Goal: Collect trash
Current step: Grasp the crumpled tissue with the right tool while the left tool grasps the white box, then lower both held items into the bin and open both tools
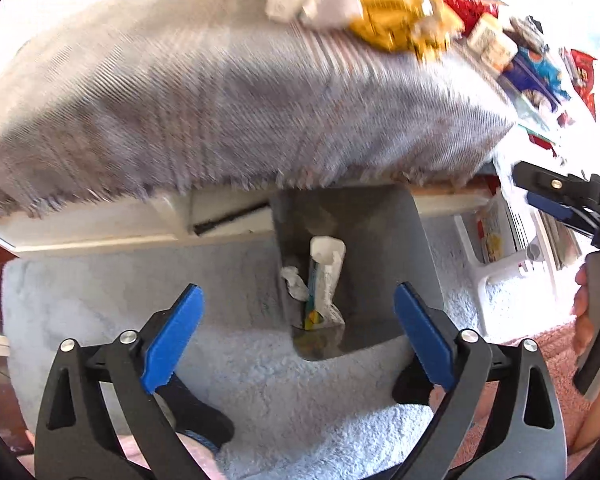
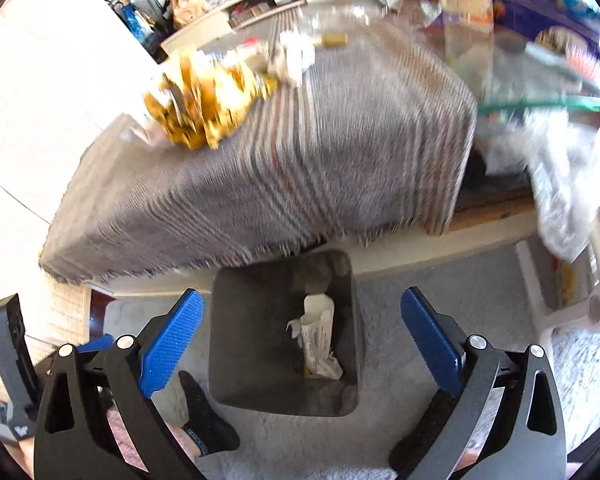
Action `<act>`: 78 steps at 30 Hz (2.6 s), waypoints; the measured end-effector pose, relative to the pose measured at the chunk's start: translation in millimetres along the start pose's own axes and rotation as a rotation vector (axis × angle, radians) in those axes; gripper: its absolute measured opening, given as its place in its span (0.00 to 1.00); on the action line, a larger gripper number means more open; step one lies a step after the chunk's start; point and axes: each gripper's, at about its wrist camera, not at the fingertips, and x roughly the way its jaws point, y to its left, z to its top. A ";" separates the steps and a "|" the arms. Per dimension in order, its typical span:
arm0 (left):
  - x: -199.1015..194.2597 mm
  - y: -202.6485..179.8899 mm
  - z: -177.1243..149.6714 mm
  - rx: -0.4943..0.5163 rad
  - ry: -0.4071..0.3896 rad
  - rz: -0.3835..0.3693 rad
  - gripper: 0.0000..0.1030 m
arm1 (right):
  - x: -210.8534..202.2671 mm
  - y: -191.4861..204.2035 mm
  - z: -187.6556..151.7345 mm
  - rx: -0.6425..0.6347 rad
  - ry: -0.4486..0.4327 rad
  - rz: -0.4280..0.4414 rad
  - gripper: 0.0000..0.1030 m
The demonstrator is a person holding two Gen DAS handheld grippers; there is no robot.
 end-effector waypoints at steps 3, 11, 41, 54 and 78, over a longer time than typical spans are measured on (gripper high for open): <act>-19.7 6.6 14.6 -0.017 -0.044 0.024 0.90 | -20.0 -0.9 18.6 -0.012 -0.034 -0.018 0.97; -57.6 14.7 73.2 -0.040 -0.147 0.028 0.90 | -42.7 -6.3 78.7 0.014 -0.095 -0.003 0.97; 30.7 -9.3 241.7 0.087 -0.137 0.001 0.57 | 75.5 23.6 200.2 0.021 0.036 -0.018 0.49; 38.6 -11.2 242.2 0.108 -0.147 -0.004 0.23 | 84.3 15.2 193.3 -0.007 0.062 -0.062 0.20; -104.8 -34.0 152.9 0.119 -0.324 0.036 0.21 | -58.0 70.5 148.6 -0.140 -0.169 -0.031 0.16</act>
